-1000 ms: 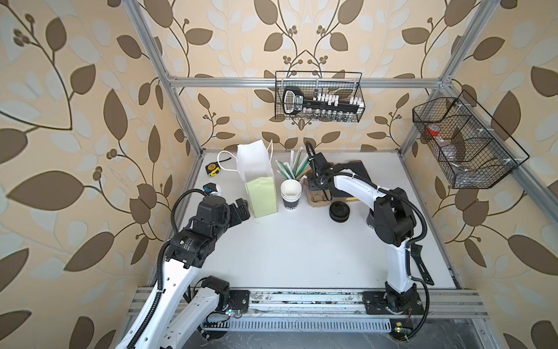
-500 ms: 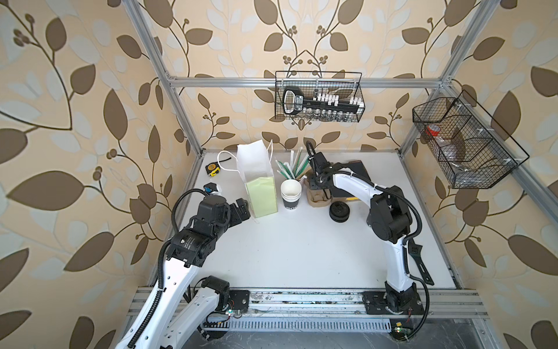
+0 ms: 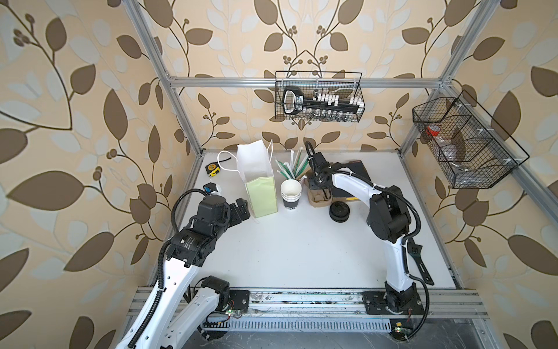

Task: Pack a coffee takeout order
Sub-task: Pick up the cup tray from the cup tray.

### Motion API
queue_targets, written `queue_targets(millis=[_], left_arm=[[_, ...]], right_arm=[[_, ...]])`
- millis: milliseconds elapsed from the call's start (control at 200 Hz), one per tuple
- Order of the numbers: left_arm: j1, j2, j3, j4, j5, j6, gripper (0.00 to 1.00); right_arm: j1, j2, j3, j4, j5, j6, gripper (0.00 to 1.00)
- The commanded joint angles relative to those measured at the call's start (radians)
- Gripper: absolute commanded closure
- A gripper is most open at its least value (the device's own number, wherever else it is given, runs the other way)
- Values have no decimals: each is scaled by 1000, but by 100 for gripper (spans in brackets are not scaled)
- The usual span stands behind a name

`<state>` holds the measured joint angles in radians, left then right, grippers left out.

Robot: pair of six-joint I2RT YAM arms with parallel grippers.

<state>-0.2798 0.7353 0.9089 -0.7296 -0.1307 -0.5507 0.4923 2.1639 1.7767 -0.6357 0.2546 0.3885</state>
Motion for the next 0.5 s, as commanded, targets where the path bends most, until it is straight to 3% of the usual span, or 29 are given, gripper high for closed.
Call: queue_targets(millis=[0,495], left_arm=[[12,-4,21,15,3,18,1],[13,-5,20,15,3,18,1]], right_arm=[[9,-24,32,-29,32,10,68],[22,-107,47,-35,64,16,69]])
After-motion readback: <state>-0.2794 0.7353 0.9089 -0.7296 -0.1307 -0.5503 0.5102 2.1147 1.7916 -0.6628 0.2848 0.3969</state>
